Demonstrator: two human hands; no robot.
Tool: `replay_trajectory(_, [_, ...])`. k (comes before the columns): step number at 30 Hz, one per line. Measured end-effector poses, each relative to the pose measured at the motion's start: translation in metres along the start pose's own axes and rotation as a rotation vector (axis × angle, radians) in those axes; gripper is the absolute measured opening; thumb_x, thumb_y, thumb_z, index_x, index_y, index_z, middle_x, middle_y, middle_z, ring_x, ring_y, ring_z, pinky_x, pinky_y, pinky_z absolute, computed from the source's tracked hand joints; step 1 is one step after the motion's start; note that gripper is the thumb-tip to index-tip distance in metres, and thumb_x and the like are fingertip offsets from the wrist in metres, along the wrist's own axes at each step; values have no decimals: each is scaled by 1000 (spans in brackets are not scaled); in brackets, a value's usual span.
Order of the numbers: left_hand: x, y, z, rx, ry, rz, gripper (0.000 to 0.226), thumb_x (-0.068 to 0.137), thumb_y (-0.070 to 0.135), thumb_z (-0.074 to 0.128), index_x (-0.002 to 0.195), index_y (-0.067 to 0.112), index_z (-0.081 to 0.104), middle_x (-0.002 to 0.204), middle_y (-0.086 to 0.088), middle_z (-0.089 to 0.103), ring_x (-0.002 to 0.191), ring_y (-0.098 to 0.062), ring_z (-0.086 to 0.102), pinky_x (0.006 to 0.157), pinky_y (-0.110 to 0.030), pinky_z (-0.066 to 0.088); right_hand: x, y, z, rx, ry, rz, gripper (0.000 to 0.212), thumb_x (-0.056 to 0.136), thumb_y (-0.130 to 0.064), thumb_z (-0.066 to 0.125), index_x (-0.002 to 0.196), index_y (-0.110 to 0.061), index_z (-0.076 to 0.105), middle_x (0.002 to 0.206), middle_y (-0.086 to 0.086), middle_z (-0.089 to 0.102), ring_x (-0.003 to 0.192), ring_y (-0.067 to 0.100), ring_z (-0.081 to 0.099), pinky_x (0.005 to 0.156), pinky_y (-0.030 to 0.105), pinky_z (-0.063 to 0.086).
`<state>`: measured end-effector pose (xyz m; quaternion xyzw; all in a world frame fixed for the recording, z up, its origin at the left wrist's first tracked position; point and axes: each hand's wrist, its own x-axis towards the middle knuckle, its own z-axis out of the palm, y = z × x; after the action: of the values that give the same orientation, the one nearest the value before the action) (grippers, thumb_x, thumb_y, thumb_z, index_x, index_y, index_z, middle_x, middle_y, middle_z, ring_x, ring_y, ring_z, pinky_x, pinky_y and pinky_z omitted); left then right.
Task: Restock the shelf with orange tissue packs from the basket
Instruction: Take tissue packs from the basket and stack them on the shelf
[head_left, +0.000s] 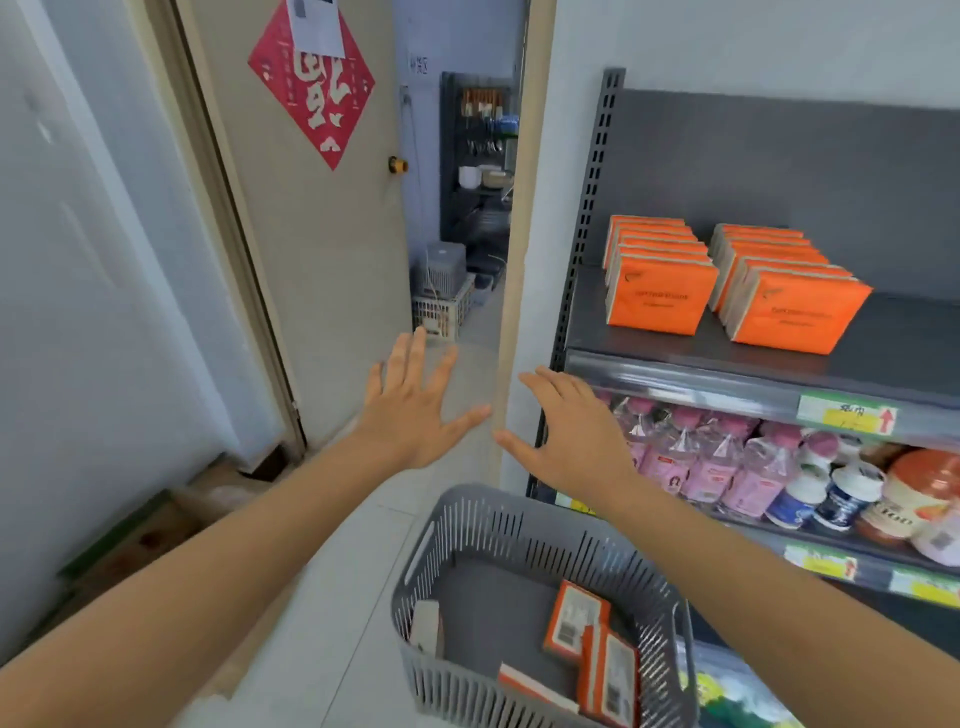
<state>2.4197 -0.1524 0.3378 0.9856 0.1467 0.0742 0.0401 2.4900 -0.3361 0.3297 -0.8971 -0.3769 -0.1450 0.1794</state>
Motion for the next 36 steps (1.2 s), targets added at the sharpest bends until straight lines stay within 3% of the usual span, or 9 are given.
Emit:
replay_trajectory(6, [-20,-10,72,30,-214,-8,89,80,81,9,151,31,-15,156,-10,-28,144,-27,-27,116,-50,-11,-35,16,60,24,-272,135,78,82,-66,52,143,-19,37,142,4,48,127,26,46,98,39,43])
replay_trajectory(10, [-27,-9,122,54,-321,39,89,82,80,10,151,28,-13,156,-11,-28,142,-27,-30,115,-49,-14,-59,40,98,66,-454,253,69,80,-64,56,132,-19,47,123,4,59,111,25,57,83,36,49])
replay_trajectory(16, [-32,-3,194,36,-466,280,73,96,57,31,151,12,17,158,-12,19,146,-27,14,117,-41,12,-105,73,160,209,-889,409,56,77,-44,72,122,-14,56,122,4,58,116,24,54,88,27,41])
replay_trajectory(19, [-39,6,233,208,-664,346,61,92,34,53,144,13,30,146,-11,39,134,-29,38,109,-41,30,-135,77,196,131,-1104,364,55,74,-36,77,119,-12,55,121,9,57,120,28,52,90,27,43])
replay_trajectory(22, [-44,11,261,315,-906,289,62,84,36,66,137,17,41,134,-8,51,123,-29,50,99,-42,41,-160,70,226,75,-1275,351,66,74,-33,76,130,-10,51,133,12,54,120,29,52,96,30,46])
replay_trajectory(28, [-53,12,287,555,-1029,394,63,73,52,73,126,21,58,132,-3,54,126,-23,47,102,-36,37,-181,66,247,-2,-1257,259,60,75,-19,69,130,-12,45,133,13,49,122,30,49,99,34,41])
replay_trajectory(32, [-52,19,296,585,-1023,403,61,72,44,75,125,19,58,132,-6,51,126,-24,45,106,-36,35,-179,77,243,73,-1215,398,35,79,-20,63,112,-12,55,119,13,62,107,30,60,85,29,46])
replay_trajectory(34, [-50,23,294,557,-1020,374,60,69,41,77,122,19,59,127,-5,55,123,-26,49,104,-40,38,-175,86,235,167,-1137,506,43,76,-22,64,117,-11,57,118,12,62,108,29,60,86,29,50])
replay_trajectory(36, [-46,27,282,447,-986,262,56,64,44,73,114,20,64,113,-2,63,115,-25,54,98,-41,41,-168,95,225,256,-1044,597,38,72,-25,69,107,-13,61,109,11,64,101,26,60,73,25,47])
